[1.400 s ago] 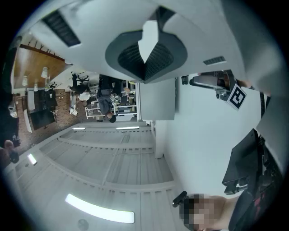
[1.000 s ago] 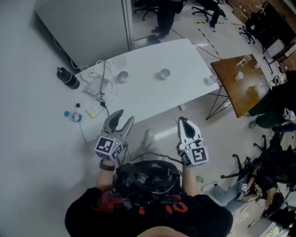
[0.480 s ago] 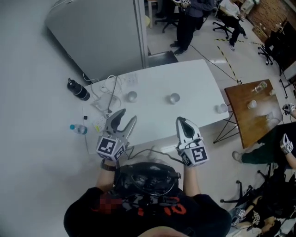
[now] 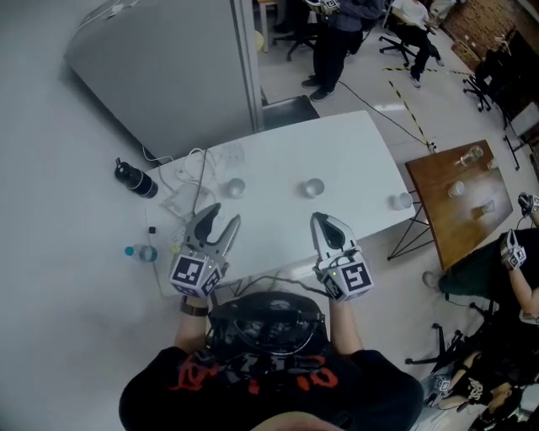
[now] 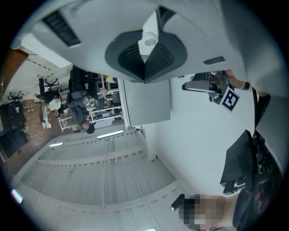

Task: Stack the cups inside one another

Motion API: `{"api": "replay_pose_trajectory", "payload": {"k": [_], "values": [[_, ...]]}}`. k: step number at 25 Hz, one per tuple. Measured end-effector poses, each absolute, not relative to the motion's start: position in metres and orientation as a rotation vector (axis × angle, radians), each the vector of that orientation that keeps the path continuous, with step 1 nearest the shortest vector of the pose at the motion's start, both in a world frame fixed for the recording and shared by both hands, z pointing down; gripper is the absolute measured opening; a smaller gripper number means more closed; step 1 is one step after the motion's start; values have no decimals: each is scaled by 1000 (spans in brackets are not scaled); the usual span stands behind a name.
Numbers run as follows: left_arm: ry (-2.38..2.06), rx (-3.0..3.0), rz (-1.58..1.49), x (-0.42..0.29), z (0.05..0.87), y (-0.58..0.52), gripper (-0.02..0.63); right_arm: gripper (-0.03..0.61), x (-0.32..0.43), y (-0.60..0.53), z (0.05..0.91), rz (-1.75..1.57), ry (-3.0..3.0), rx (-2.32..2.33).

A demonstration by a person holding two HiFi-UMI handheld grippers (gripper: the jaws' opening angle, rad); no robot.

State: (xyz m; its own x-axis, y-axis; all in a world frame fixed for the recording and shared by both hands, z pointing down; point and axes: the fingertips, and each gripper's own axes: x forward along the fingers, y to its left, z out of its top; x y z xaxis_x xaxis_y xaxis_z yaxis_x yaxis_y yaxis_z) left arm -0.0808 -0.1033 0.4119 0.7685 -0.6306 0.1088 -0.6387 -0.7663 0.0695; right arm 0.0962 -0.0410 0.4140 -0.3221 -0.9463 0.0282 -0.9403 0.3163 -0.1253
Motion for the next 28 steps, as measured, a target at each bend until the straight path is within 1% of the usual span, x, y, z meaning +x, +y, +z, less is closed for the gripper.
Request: {"api": "replay_pose_trajectory", "payload": {"k": [10,13,20,21,24,28], "values": [[-991,2851,128,-89,425,-120,213,5,93,-54,427,-222,2508,-1861],[-988,2851,116,-93,424,-125,213,6,83,-62,437,-224,2542,-1863],[-1044,2831,100,-119,425,-132,213,12,54,-88,473,-342,2636,-1752],[-1061,2822,102,-124,426,-131,213,44,54,-89,477,-357,2643,-1743],[-1112,2787,99,-136,431,-130,213,49,74,-90,490,-384,2620,-1791],[-1068,2777,83,-130,437,-128,213,49,145,-77,510,-402,2478,-2018]]}}
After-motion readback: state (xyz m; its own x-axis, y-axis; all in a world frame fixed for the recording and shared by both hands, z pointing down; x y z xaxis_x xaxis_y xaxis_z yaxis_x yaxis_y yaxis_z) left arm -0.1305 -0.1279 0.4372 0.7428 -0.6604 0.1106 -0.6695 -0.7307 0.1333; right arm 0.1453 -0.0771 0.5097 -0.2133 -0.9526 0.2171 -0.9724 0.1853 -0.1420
